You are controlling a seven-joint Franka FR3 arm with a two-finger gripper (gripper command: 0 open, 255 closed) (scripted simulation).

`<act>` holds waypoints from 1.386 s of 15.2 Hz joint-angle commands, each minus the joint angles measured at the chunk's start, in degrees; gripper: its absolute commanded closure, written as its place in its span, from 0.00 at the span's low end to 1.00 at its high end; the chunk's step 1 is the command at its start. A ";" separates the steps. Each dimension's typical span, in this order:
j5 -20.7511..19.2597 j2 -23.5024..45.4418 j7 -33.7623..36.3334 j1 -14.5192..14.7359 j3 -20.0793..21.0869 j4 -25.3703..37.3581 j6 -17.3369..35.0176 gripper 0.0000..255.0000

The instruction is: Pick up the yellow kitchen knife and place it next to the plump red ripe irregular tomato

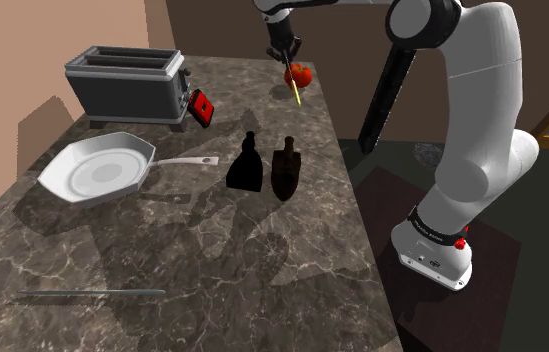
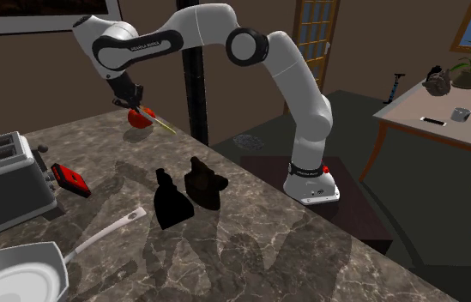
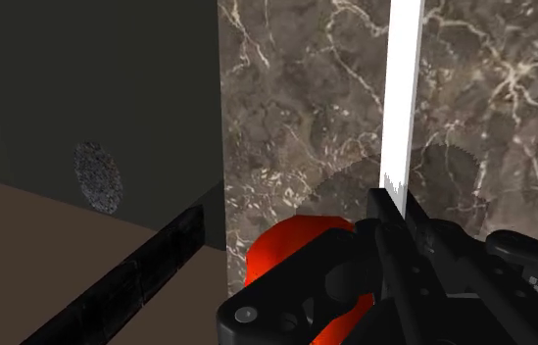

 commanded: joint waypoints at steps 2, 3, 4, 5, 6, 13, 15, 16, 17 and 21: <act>-0.07 0.12 0.76 -0.22 0.02 -2.06 2.05 1.00; -0.10 0.14 1.00 -0.32 0.02 -2.80 2.76 1.00; -0.13 0.17 1.23 -0.42 0.01 -3.51 3.46 1.00; -0.17 0.22 1.46 -0.51 0.01 -4.20 4.14 1.00; -0.22 0.29 1.69 -0.60 0.00 -4.85 4.82 1.00; -0.67 1.18 3.23 -1.03 -0.16 -8.76 9.29 1.00; -0.84 1.55 3.66 -1.12 -0.23 -9.68 10.50 1.00; -0.93 1.76 3.87 -1.15 -0.27 -10.11 11.09 1.00; -1.02 1.97 4.08 -1.18 -0.31 -10.52 11.67 1.00; -1.20 2.40 4.46 -1.23 -0.40 -11.22 12.73 1.00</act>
